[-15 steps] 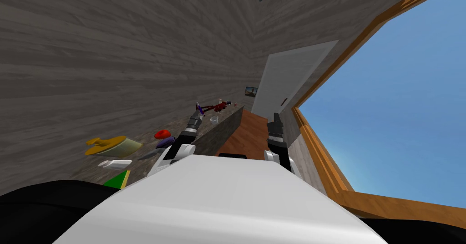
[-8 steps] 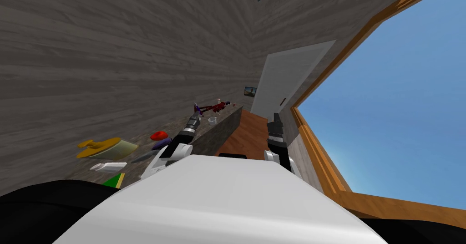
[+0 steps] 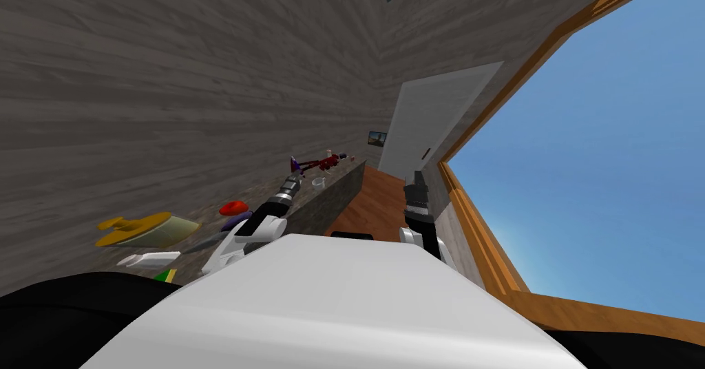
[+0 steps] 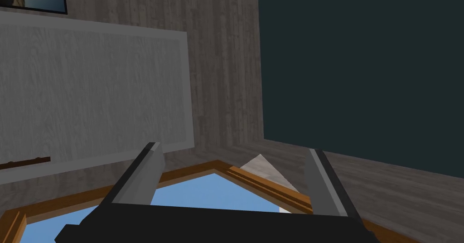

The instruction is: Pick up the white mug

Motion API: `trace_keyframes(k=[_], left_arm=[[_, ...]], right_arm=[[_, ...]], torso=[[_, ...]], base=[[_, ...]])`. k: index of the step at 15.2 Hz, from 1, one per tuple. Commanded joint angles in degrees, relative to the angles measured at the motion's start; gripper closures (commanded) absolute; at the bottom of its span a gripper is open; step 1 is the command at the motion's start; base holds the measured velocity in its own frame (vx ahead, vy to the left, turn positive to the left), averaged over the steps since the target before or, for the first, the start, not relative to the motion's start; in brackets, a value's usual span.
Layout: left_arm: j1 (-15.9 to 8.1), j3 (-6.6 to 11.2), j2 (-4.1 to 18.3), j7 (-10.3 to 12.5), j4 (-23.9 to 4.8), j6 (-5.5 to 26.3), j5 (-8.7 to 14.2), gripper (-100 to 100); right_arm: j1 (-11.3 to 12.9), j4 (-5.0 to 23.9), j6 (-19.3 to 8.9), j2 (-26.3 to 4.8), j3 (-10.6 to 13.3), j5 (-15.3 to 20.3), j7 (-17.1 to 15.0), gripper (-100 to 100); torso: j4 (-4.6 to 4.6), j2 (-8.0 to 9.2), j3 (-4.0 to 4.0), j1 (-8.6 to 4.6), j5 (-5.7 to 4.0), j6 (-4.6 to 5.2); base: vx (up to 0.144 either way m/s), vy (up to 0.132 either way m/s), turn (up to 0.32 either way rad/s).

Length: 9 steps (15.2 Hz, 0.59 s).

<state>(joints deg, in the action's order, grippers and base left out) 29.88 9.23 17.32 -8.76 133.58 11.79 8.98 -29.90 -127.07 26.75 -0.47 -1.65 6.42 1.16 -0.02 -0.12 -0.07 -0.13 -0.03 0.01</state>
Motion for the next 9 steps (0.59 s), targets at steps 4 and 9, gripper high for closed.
trace_keyframes(k=[4,9], left_arm=[[-0.06,1.65,1.37,-1.22,0.49,6.21,1.65,-100],[-0.08,2.60,2.20,-1.92,0.78,11.45,2.72,-100]], right_arm=[[0.00,0.00,0.00,0.00,0.00,0.00,0.00,0],[0.00,0.00,0.00,0.00,0.00,0.00,0.00,0]], torso=[[0.00,-0.01,-0.01,-0.01,0.00,0.00],[-0.01,-0.01,-0.01,0.04,0.01,0.00]], base=[[0.032,-0.033,-0.028],[0.028,-0.019,-0.020]])
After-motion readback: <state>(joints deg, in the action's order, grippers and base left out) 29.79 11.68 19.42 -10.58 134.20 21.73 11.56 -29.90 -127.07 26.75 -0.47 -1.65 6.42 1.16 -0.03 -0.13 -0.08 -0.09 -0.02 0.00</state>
